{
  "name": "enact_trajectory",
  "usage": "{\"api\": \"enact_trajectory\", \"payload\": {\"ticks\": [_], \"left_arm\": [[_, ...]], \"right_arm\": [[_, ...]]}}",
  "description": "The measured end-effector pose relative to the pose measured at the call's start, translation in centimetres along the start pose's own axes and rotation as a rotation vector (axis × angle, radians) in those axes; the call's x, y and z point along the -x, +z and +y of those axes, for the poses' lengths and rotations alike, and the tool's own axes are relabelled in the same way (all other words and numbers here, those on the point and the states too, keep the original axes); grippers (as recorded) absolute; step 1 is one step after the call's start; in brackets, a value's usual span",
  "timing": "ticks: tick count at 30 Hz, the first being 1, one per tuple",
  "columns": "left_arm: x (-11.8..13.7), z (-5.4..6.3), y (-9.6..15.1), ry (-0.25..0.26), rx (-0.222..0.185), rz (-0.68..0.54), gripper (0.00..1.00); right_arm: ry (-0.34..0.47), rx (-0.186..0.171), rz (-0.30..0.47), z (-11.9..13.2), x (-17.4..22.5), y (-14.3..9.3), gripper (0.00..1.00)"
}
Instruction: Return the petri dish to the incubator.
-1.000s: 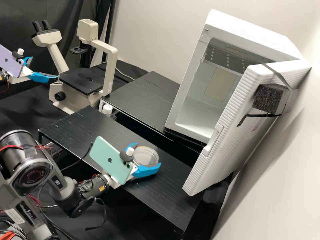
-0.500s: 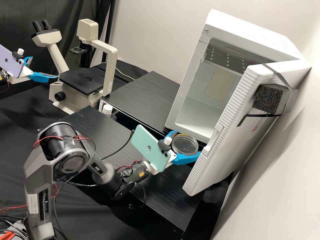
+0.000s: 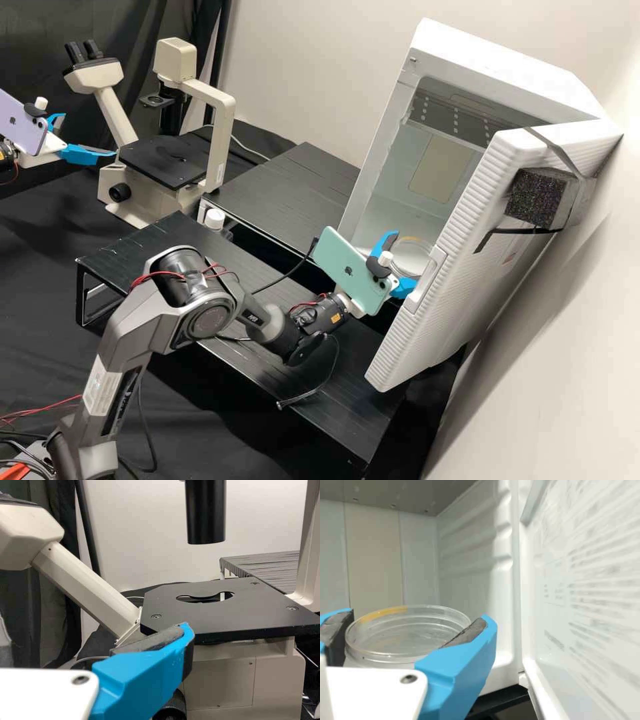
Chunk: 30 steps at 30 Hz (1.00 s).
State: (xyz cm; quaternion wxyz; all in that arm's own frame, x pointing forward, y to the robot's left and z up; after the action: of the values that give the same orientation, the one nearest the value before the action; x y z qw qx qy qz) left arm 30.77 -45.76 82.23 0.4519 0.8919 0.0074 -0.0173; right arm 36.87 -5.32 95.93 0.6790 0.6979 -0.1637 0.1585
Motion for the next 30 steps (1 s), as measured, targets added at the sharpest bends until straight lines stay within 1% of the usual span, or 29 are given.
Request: {"api": "enact_trajectory", "payload": {"ticks": [5, 15, 21, 28, 30], "left_arm": [[0.0, 0.0, 0.0, 0.000, 0.000, 0.000, 1.00], [0.0, 0.0, 0.0, 0.000, 0.000, 0.000, 1.00], [0.0, 0.0, 0.0, 0.000, 0.000, 0.000, 1.00], [0.0, 0.0, 0.0, 0.000, 0.000, 0.000, 1.00], [0.0, 0.0, 0.0, 0.000, 0.000, 0.000, 1.00]], "right_arm": [[-0.033, -0.019, 0.004, -0.5, -1.9, 0.5, 0.00], [-0.074, -0.021, 0.005, -1.6, -5.0, 0.7, 0.00], [-0.109, -0.027, 0.019, -3.3, -6.4, 0.0, 0.00], [-0.168, -0.032, -0.007, -5.6, -7.2, 0.2, 0.00], [-0.174, -0.026, -0.011, -5.9, -7.3, 0.4, 0.00]]}}
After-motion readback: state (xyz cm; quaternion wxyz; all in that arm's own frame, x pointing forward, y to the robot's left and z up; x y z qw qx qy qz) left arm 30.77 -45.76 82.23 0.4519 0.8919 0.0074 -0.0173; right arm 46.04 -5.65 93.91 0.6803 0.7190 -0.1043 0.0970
